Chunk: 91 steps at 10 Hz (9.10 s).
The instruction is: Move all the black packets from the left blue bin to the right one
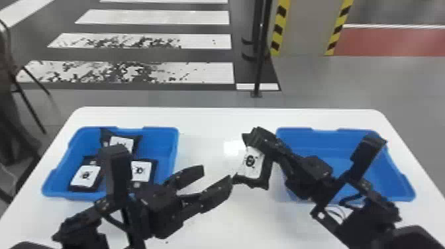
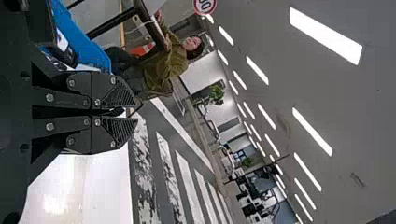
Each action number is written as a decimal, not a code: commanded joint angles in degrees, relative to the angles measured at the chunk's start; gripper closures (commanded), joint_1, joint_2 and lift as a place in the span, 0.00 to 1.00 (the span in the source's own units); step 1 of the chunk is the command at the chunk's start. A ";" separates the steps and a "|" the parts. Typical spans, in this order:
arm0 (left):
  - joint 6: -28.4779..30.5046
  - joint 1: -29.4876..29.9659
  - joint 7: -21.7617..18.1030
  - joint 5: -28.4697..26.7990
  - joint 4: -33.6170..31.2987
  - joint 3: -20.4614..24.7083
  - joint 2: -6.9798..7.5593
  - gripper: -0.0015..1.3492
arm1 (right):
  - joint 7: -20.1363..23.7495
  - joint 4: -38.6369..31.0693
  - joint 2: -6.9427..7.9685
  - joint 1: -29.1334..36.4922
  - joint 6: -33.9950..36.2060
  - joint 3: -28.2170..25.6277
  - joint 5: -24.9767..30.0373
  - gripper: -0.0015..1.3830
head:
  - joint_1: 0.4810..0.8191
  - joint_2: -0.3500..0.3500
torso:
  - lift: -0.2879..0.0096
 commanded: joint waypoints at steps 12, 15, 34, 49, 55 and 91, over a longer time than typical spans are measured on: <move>-1.74 1.97 0.11 -5.75 -3.18 10.96 -1.82 0.18 | -8.43 -4.07 3.70 8.84 -11.27 -15.89 22.45 0.12 | 0.63 0.19 | 0.50; -1.88 -1.68 1.34 -9.97 0.48 11.08 -1.65 0.18 | -8.52 -10.40 4.31 15.17 -13.10 -10.40 19.14 0.12 | 0.63 0.41 | 0.50; 14.86 -22.49 8.63 -22.77 28.74 6.85 -0.86 0.45 | -6.76 -15.18 4.93 24.17 -8.74 -7.89 12.63 0.13 | 0.63 0.69 | 0.50; 12.47 -11.53 4.76 -5.86 5.12 3.88 0.81 0.90 | -5.88 -8.00 1.76 10.95 -7.19 3.65 2.00 0.14 | 0.63 0.70 | 0.50; 11.34 -13.63 4.33 -0.03 4.98 -6.86 2.92 0.90 | -5.97 0.71 -0.61 1.39 -7.33 8.34 -0.63 0.14 | 0.63 0.53 | 0.50; 5.44 -16.17 4.59 -19.57 13.28 14.05 1.78 0.13 | -9.93 -13.07 4.58 19.81 -6.91 -13.37 18.00 0.09 | 0.63 0.57 | 0.50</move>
